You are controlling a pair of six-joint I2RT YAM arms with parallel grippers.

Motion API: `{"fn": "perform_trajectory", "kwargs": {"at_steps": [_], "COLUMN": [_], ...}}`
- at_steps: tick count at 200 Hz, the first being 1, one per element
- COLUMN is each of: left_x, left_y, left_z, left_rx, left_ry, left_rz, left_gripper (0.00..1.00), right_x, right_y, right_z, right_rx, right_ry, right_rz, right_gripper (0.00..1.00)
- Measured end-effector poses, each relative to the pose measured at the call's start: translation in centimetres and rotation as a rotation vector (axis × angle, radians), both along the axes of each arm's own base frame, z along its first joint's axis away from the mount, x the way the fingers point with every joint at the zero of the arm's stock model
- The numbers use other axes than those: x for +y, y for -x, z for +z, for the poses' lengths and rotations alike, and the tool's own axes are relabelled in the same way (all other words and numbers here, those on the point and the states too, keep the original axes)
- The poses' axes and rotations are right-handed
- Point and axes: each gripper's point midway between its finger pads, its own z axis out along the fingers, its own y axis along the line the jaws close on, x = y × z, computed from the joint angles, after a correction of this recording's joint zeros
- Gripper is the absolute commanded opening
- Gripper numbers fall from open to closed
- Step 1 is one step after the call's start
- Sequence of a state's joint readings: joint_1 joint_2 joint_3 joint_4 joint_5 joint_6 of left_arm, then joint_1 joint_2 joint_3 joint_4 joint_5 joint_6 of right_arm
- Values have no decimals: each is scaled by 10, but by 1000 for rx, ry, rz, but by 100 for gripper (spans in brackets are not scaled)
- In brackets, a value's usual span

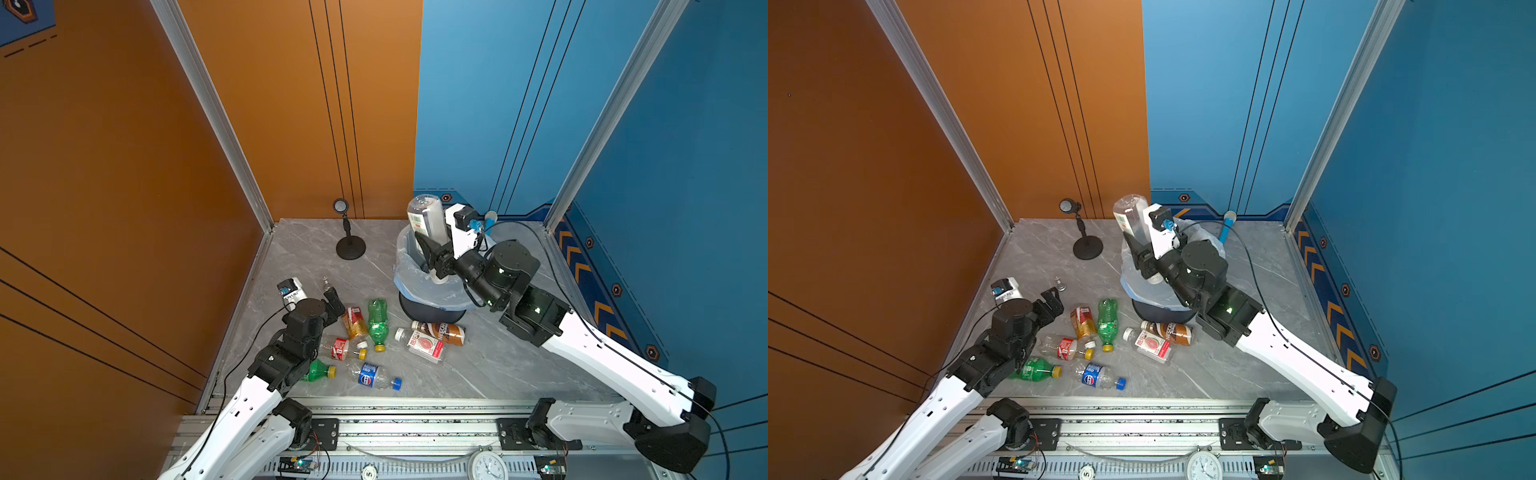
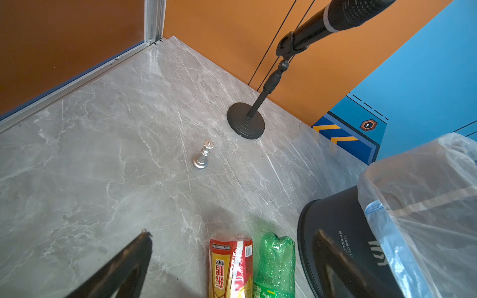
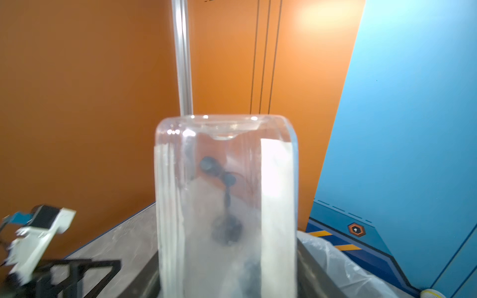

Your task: Put the plastic bottles in the bin

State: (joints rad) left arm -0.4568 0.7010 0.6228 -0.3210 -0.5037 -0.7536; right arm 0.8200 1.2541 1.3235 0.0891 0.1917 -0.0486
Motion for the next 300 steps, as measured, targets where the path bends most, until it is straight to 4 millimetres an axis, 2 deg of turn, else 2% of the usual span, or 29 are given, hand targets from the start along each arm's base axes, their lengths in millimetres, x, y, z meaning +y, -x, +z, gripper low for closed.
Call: {"fn": "perform_trajectory", "kwargs": {"at_steps": [22,44,74,83,100,109,131,145,165,188,202,216,238,251,278,300], "left_x": [-1,-1,-1,-1,-2,-2,-3,-3,-2,-3,-5,-7,-11,-13,-23,-42], "left_y": [1,1,1,1,1,1,0,0,-1,-2,-3,-2,2,7,19,37], "left_z": [-3,-3,-3,-3,-4,-5,-6,-7,-10,-13,-16,-19,-28,-33,-35,-32], "left_rx": [11,13,13,13,15,18,25,28,37,51,60,74,115,152,230,291], "left_ry": [6,16,24,26,28,28,28,27,28,28,35,50,83,103,140,164], "left_rz": [-5,-4,0,1,-3,-5,-9,-8,-5,-6,-11,-15,-24,-27,-52,-114], "left_gripper": [98,97,98,98,97,98,98,98,98,98,98,98,100,99,96,95], "right_x": [-12,-25,-39,-41,-42,-42,-45,-50,-64,-93,-109,-124,-137,-141,-145,-144], "right_y": [-40,-76,-107,-110,-112,-111,-109,-104,-79,-36,-15,-2,4,5,4,1], "right_z": [-10,-39,-69,-72,-73,-73,-75,-69,-57,-54,-71,-102,-151,-171,-176,-179], "right_rx": [14,64,126,134,142,141,159,159,146,138,161,212,316,366,385,395], "right_ry": [14,57,81,83,74,73,72,63,25,-47,-85,-105,-85,-62,-63,-56], "right_rz": [-75,-135,-180,-186,-186,-186,-192,-197,-198,-208,-225,-260,-314,-338,-356,-360], "right_gripper": [61,61,62,68,93,100,100,100,100,100,100,100,100,100,100,100]}}
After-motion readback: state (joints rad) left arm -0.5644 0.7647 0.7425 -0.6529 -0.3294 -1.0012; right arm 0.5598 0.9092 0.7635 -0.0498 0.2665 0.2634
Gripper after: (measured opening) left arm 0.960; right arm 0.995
